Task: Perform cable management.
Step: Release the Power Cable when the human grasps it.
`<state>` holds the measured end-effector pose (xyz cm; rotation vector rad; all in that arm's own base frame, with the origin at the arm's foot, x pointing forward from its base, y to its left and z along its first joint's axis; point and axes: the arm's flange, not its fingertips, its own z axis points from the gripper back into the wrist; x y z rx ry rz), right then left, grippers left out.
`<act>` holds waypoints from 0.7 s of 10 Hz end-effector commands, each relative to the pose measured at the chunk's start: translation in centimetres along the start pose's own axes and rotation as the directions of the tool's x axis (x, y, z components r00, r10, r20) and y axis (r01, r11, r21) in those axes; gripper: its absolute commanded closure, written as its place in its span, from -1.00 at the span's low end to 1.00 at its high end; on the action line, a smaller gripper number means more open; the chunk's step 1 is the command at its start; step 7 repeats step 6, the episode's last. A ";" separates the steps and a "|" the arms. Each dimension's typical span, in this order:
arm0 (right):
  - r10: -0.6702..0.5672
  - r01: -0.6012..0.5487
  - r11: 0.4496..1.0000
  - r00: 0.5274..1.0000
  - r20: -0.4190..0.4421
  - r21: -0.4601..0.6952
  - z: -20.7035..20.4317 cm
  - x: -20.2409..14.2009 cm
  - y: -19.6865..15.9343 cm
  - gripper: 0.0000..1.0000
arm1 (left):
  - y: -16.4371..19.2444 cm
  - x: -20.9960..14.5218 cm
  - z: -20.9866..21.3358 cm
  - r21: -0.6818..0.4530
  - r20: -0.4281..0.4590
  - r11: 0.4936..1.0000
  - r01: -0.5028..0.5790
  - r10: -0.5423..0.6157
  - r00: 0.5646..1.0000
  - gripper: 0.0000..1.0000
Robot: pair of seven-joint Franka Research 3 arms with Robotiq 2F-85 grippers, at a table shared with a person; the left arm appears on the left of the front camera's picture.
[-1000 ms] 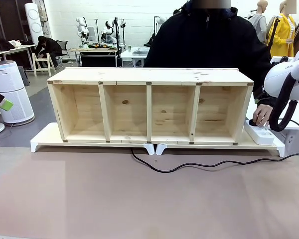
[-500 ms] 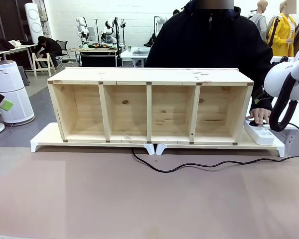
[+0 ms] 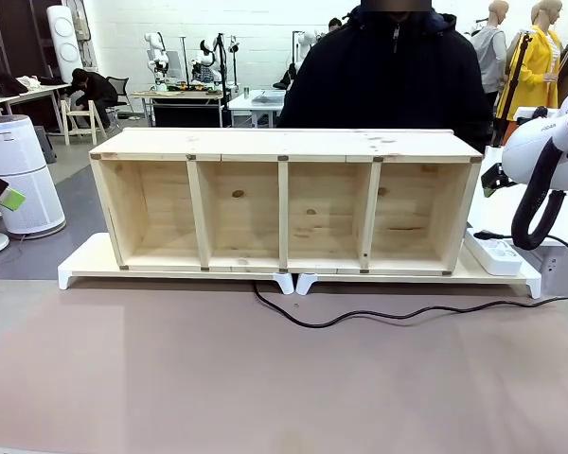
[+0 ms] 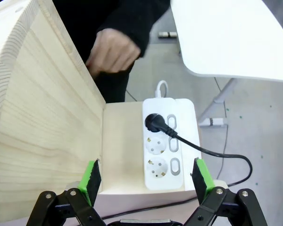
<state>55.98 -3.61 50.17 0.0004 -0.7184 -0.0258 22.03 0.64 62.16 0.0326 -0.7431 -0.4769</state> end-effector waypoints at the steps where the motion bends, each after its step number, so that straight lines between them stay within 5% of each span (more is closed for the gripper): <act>1: -0.005 0.005 1.000 1.000 -0.008 -0.001 0.0 0.0 -0.1 -1.00 | 0.2 0.2 -0.2 0.006 0.009 1.000 -0.001 0.001 1.000 -1.00; 7: -0.005 0.005 1.000 1.000 -0.008 -0.001 0.0 0.0 -0.1 -1.00 | 0.2 0.2 -0.2 0.006 0.009 1.000 -0.001 0.001 1.000 -1.00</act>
